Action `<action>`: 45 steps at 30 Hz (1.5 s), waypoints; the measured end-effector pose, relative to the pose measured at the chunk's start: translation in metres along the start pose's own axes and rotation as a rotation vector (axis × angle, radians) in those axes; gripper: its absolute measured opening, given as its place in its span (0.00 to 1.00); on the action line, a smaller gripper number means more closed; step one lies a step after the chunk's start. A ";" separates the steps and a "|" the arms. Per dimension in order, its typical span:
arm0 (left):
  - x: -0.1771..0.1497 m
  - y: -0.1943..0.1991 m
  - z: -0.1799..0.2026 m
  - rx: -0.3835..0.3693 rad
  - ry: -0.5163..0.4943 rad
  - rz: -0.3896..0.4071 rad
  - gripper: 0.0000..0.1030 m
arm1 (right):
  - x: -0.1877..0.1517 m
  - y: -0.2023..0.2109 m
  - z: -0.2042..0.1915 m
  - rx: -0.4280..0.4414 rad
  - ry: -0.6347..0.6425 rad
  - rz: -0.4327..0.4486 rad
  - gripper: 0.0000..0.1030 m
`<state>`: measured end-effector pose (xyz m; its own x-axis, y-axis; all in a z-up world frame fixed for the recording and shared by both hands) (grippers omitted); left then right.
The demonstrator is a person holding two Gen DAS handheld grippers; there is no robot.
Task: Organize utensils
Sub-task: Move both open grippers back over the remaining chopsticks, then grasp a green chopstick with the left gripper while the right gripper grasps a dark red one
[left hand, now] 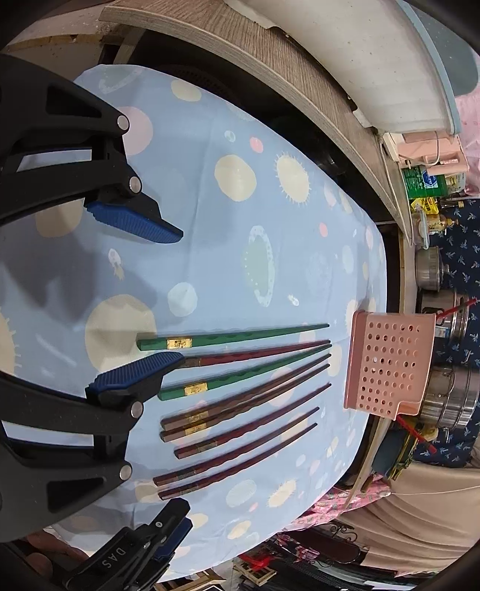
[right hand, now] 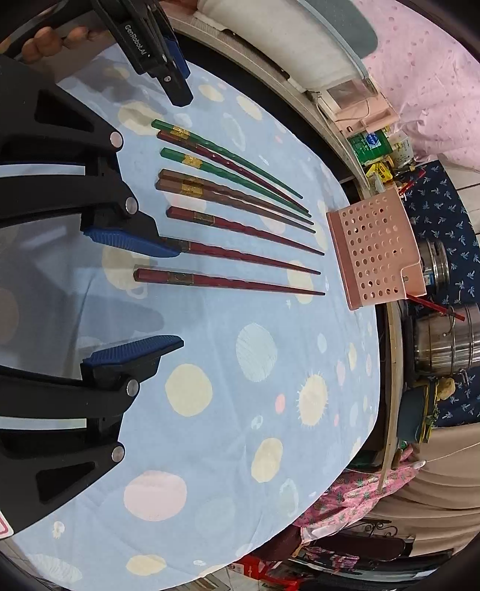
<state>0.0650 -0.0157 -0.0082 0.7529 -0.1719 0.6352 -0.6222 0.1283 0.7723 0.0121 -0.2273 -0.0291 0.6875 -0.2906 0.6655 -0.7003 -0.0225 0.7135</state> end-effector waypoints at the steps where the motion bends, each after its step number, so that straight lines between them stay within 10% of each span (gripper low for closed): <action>1: 0.000 -0.001 0.000 -0.003 -0.001 -0.003 0.56 | 0.000 -0.001 -0.001 -0.001 0.003 -0.001 0.37; 25: -0.006 -0.024 0.009 0.013 -0.020 -0.051 0.55 | -0.005 -0.012 -0.005 -0.020 0.036 -0.015 0.08; 45: -0.004 -0.028 0.005 0.011 -0.008 -0.064 0.09 | -0.008 -0.011 -0.006 -0.028 0.051 -0.001 0.07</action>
<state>0.0782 -0.0234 -0.0322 0.7895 -0.1869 0.5846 -0.5755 0.1058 0.8110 0.0158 -0.2188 -0.0407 0.6973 -0.2419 0.6748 -0.6947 0.0040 0.7193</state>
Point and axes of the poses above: each gripper's, at about its wrist camera, not at the fingertips, and y roughly against the way its jaws point, z to its right, x to its top, the point moved 3 cm from there along -y, roughly the way its jaws point, and after that the axes turned 4 degrees about x, right-handed, at the moved point
